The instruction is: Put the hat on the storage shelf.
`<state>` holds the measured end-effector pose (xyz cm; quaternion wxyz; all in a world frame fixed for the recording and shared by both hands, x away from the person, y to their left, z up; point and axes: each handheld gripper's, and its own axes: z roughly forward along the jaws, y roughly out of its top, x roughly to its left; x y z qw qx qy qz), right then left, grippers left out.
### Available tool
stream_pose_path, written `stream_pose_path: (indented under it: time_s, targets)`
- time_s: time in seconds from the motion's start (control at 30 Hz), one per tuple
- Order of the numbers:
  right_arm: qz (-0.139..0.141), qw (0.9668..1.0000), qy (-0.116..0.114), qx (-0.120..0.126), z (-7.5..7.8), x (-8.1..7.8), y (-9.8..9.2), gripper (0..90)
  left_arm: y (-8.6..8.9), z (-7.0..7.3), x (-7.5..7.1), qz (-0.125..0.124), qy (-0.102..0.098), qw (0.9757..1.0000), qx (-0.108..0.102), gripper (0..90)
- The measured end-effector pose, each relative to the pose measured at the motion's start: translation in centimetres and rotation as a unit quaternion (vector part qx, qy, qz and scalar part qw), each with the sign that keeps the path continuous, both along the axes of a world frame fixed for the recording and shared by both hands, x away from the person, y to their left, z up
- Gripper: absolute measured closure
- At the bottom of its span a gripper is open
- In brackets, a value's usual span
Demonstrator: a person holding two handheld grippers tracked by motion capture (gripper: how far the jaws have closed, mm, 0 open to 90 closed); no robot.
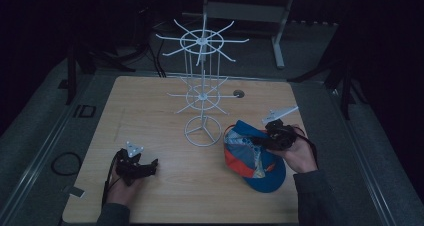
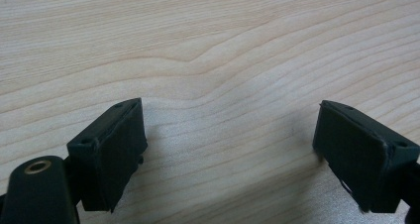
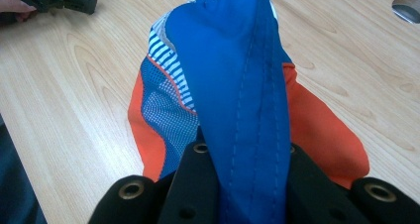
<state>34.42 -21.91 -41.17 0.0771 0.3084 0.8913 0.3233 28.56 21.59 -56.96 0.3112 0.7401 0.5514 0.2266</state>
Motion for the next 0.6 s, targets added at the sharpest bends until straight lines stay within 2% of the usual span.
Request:
stream_pose_path:
  time_s: [0.3, 0.5, 0.6]
  targets:
    - [-0.002, 0.9999, -0.010, 0.005, 0.6, -0.3, 0.0, 87.6, 0.0, 0.0, 0.0, 0.000, 0.001, 1.0000, -0.001, 13.4]
    - [-0.004, 0.9991, -0.026, 0.032, 1.7, -0.9, -0.1, 87.8, 0.0, 0.0, 0.0, 0.000, 0.002, 1.0000, 0.000, 13.4]
    - [-0.007, 0.9987, -0.034, 0.037, 2.2, -1.2, -0.3, 87.8, 0.0, 0.0, 0.0, 0.000, 0.002, 1.0000, 0.000, 13.4]
